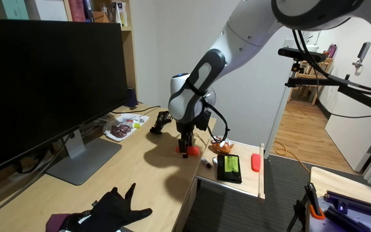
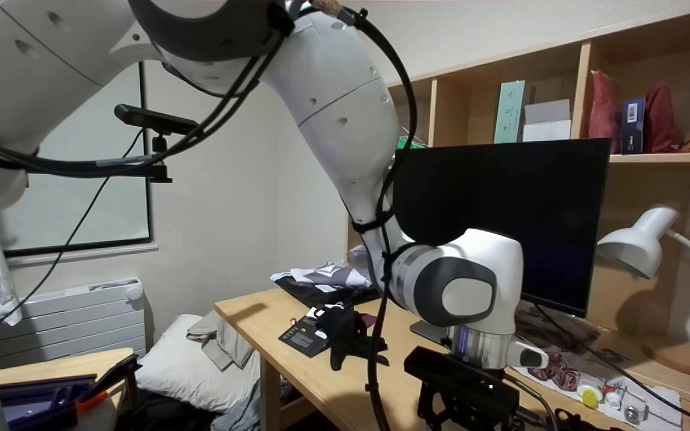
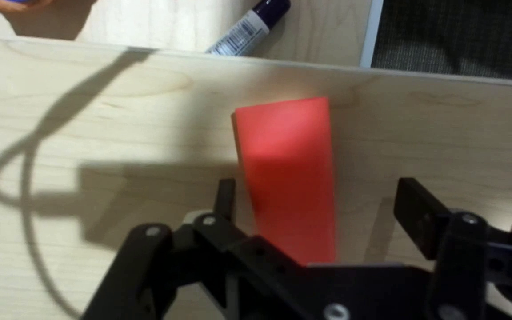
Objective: Move the black gloves to the left then put the orange object in the drawer
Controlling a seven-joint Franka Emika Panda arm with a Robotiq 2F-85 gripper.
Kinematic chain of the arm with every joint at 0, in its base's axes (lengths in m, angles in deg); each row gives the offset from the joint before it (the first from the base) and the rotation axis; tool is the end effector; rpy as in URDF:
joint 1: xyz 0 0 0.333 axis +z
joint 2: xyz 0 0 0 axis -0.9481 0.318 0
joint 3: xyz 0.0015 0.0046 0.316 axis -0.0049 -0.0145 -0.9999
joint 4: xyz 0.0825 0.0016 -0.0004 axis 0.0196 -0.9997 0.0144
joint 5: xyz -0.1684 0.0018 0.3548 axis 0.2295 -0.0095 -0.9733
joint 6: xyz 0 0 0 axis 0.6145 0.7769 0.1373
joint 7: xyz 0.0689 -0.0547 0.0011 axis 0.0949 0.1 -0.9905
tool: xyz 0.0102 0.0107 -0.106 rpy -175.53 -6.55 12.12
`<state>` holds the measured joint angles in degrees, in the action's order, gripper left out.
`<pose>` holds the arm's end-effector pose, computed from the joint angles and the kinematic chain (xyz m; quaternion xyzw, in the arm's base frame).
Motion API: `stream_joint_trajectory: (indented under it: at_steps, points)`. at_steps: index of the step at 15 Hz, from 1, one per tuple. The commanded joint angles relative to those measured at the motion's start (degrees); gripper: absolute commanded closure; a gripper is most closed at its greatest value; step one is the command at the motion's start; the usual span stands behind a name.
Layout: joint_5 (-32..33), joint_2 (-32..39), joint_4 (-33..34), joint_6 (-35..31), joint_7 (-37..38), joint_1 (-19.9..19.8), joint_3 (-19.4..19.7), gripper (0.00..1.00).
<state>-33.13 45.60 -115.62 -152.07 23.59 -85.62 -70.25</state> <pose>0.6128 -0.1551 0.0900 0.9843 0.1635 -0.0656 0.0138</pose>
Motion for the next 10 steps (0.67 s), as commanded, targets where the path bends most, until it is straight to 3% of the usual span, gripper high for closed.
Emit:
stream_joint_trajectory:
  at_steps: [1,7,10]
  points:
    - [-0.2,0.5,0.7,-0.6,-2.4,-1.3,-1.3,0.42]
    - [-0.1,0.0,1.0,-0.4,-2.0,-0.9,-1.2,0.80]
    - [-0.6,-3.0,-1.2,-0.3,0.7,-0.4,-0.3,0.81]
